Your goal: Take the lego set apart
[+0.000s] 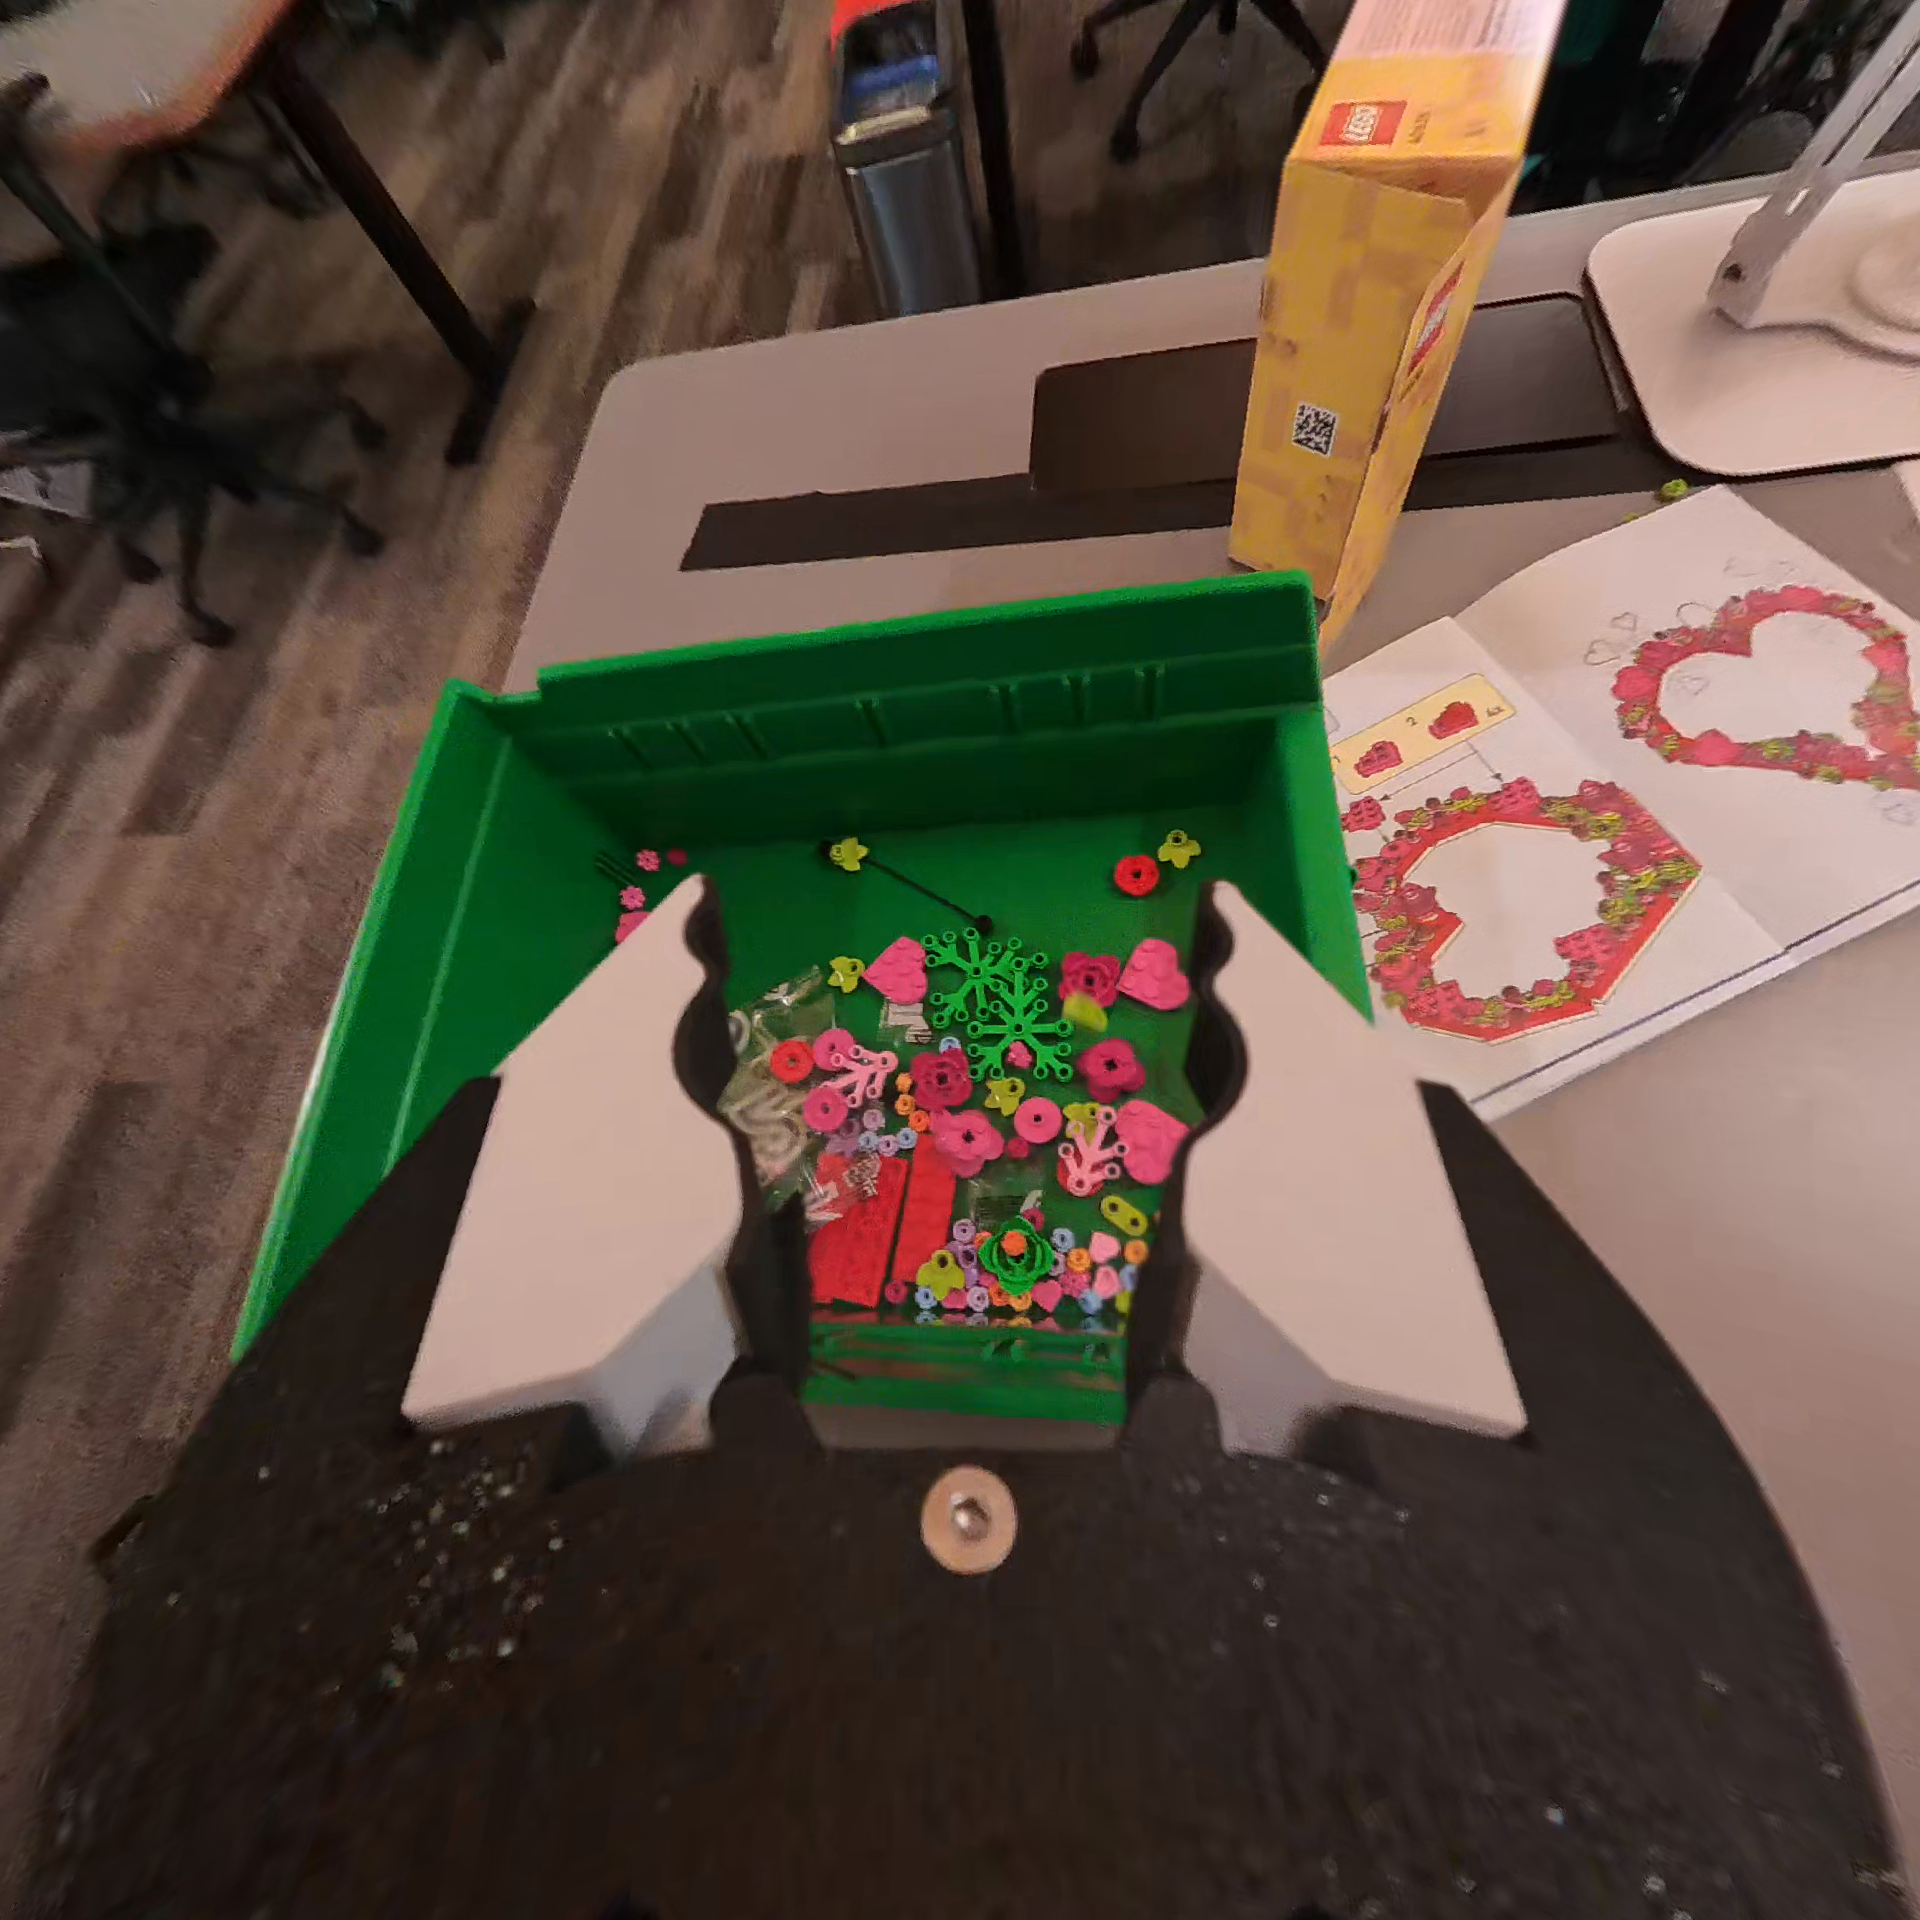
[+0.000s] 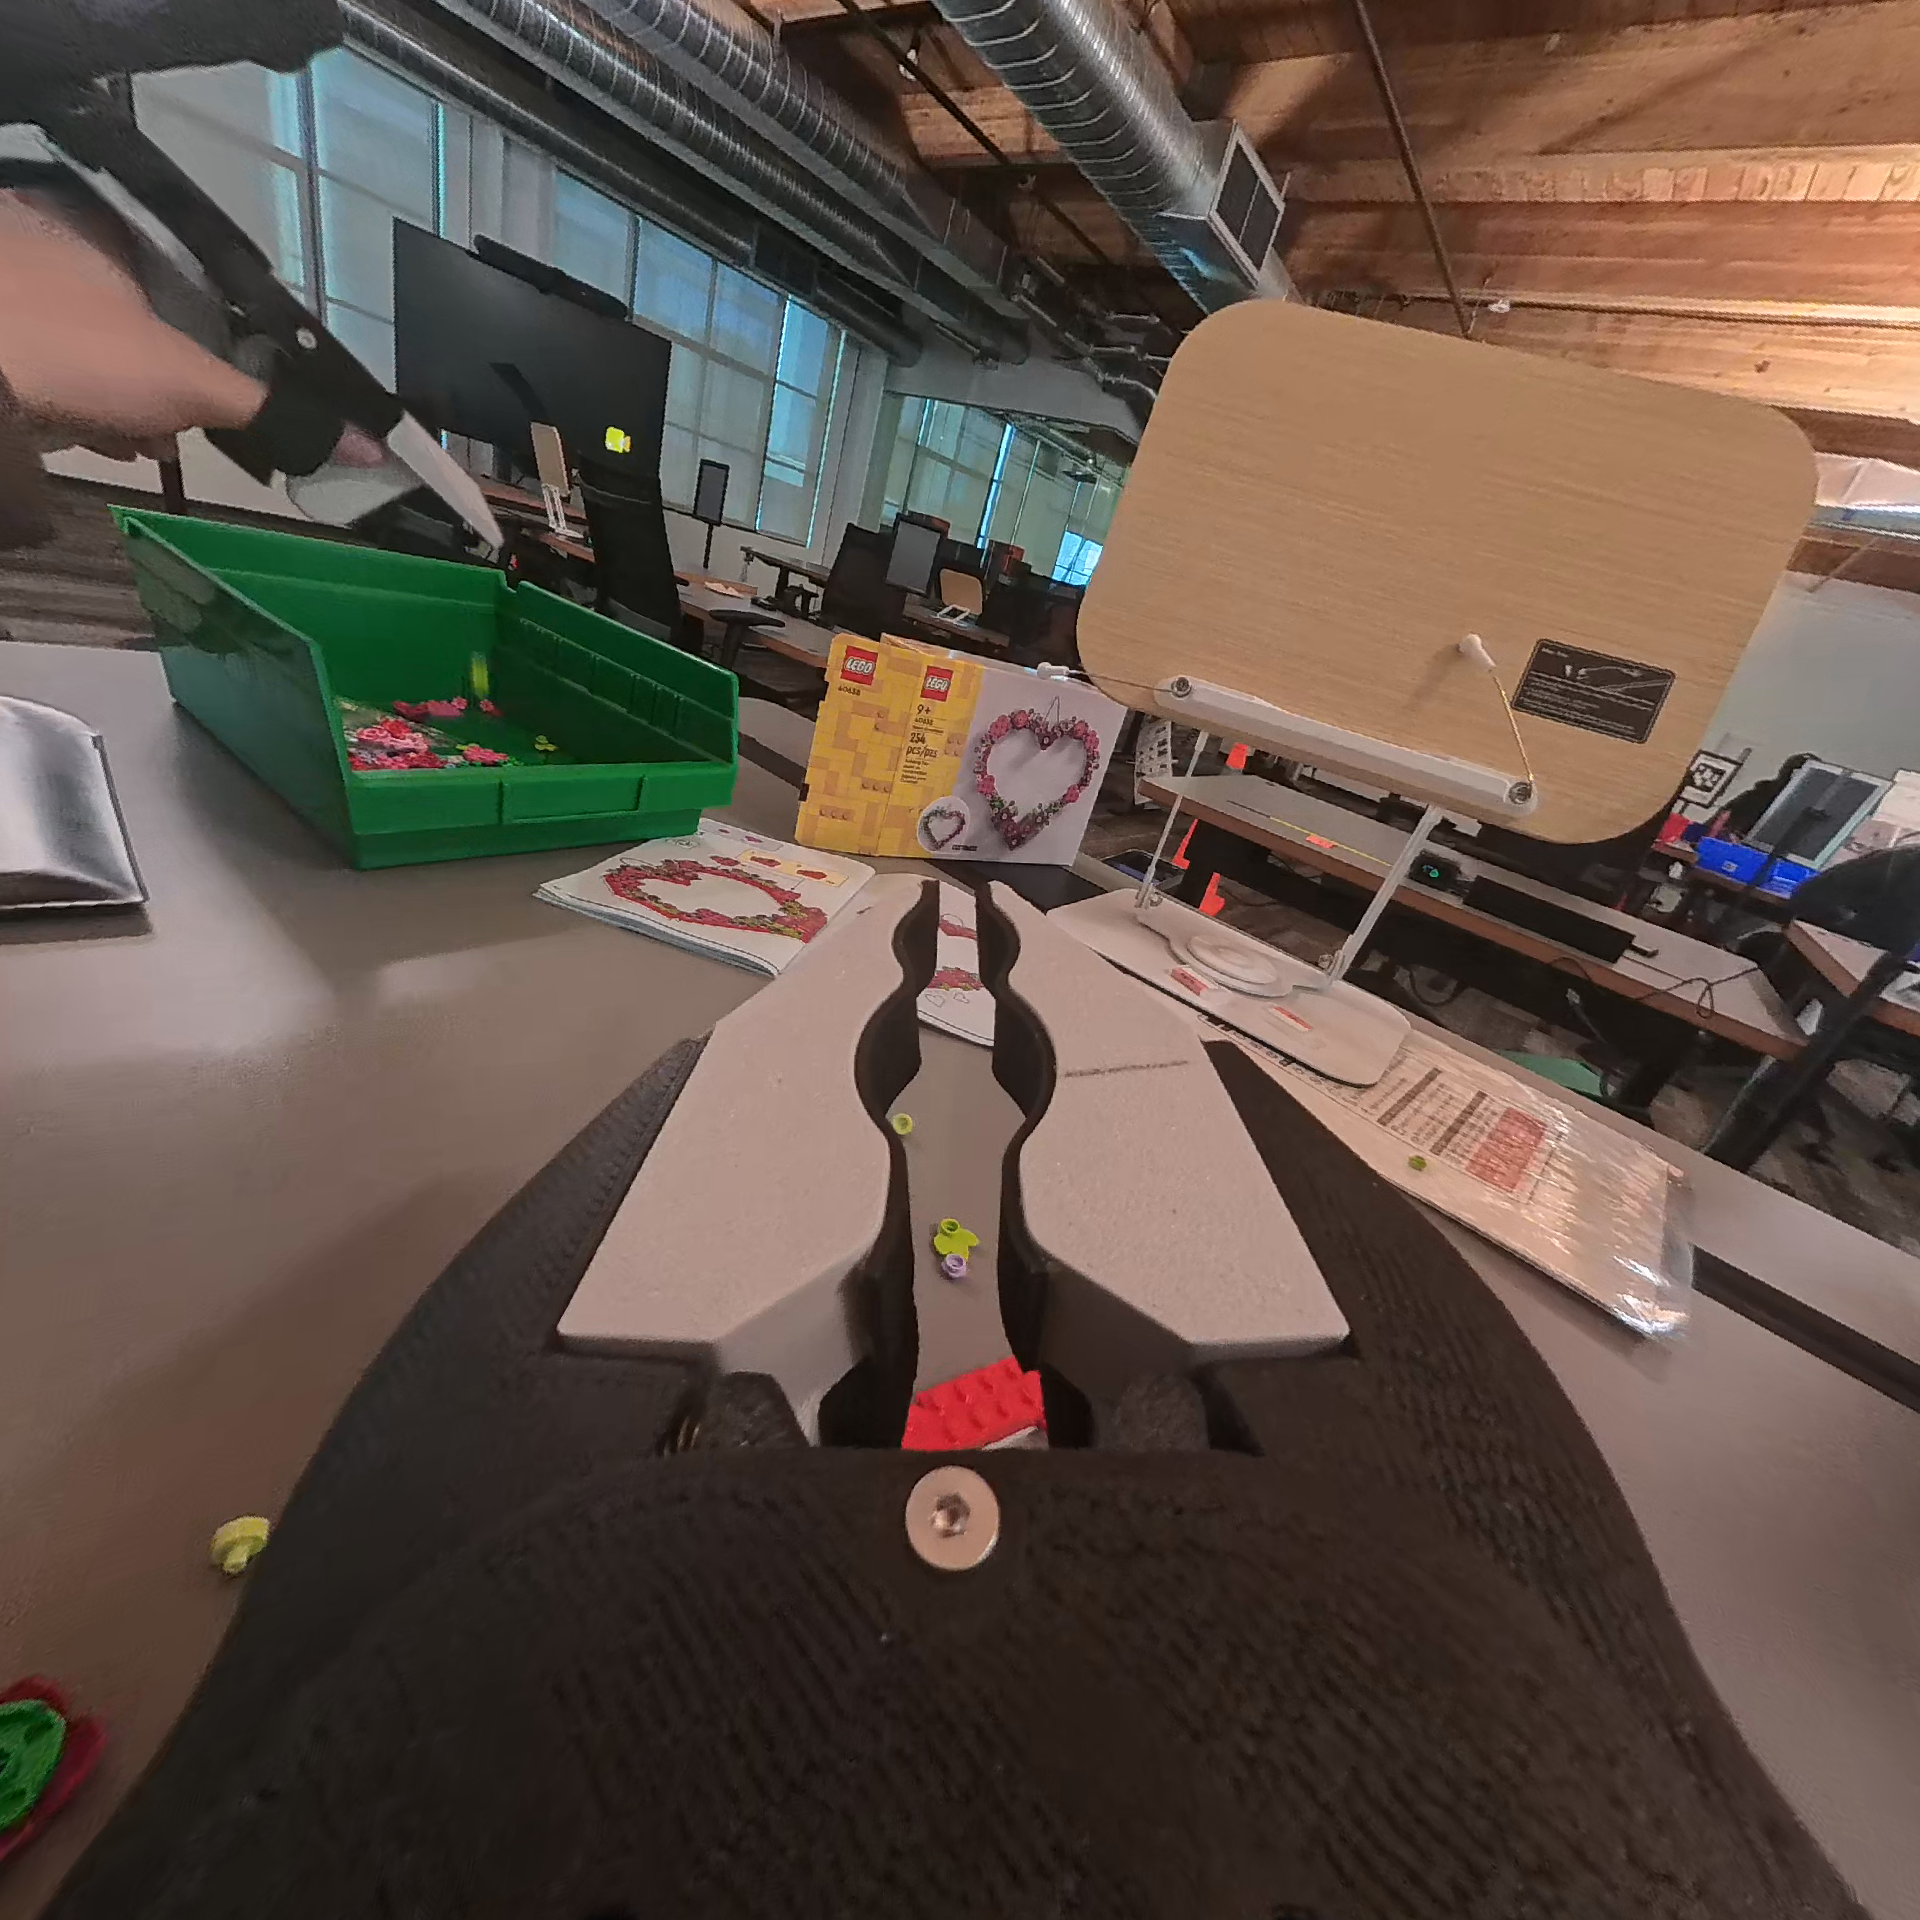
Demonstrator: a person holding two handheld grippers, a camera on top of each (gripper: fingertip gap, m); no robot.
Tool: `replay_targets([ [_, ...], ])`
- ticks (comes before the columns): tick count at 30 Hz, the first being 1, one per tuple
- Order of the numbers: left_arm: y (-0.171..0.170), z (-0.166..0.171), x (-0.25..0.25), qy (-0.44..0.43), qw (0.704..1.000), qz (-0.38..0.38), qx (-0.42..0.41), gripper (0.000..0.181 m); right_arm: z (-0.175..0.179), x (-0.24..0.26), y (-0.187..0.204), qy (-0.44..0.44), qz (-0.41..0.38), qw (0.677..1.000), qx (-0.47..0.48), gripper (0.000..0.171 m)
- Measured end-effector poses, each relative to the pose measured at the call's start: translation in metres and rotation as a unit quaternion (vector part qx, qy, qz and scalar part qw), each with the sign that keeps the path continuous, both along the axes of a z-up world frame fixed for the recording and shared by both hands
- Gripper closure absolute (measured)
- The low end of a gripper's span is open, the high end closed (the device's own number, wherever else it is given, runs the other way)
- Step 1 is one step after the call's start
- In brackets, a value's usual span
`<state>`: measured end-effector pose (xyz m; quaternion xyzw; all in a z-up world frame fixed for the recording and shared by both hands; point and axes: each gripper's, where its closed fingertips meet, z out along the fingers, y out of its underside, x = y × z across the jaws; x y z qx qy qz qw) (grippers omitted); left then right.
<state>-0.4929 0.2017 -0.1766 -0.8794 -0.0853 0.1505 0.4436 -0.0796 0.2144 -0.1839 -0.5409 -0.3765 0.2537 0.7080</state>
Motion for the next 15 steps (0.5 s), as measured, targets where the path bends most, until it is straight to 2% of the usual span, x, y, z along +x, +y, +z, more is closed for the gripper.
replay_targets([
  [2, 0.001, -0.002, 0.004, 0.005, 1.0, 0.003, -0.009, 0.089, 0.0, 0.001, 0.001, 0.001, -0.001, 1.0, -0.001, 0.166],
  [4, 0.006, -0.001, 0.028, 0.005, 0.999, -0.037, -0.002, 0.096, 0.001, 0.001, 0.001, 0.002, -0.003, 1.0, 0.0, 0.166],
  [5, 0.015, 0.003, 0.058, -0.006, 0.995, -0.096, 0.026, 0.104, 0.001, 0.002, 0.001, 0.003, -0.003, 1.0, 0.0, 0.166],
  [6, 0.023, 0.009, 0.104, -0.032, 0.98, -0.189, 0.061, 0.114, 0.001, 0.002, 0.001, 0.003, -0.004, 1.0, 0.001, 0.166],
  [8, 0.021, 0.008, 0.21, -0.081, 0.911, -0.396, 0.088, 0.137, 0.001, 0.003, 0.002, 0.004, -0.006, 1.0, 0.001, 0.166],
  [10, 0.007, -0.017, 0.285, -0.071, 0.838, -0.539, 0.048, 0.145, 0.002, 0.005, 0.004, 0.008, -0.009, 1.0, 0.0, 0.166],
  [13, -0.002, -0.065, 0.349, -0.027, 0.739, -0.673, -0.02, 0.144, 0.005, 0.01, 0.006, 0.02, -0.013, 1.0, -0.004, 0.166],
  [15, 0.002, -0.088, 0.373, -0.04, 0.695, -0.716, -0.053, 0.144, 0.007, 0.013, 0.007, 0.027, -0.017, 0.999, -0.005, 0.166],
])
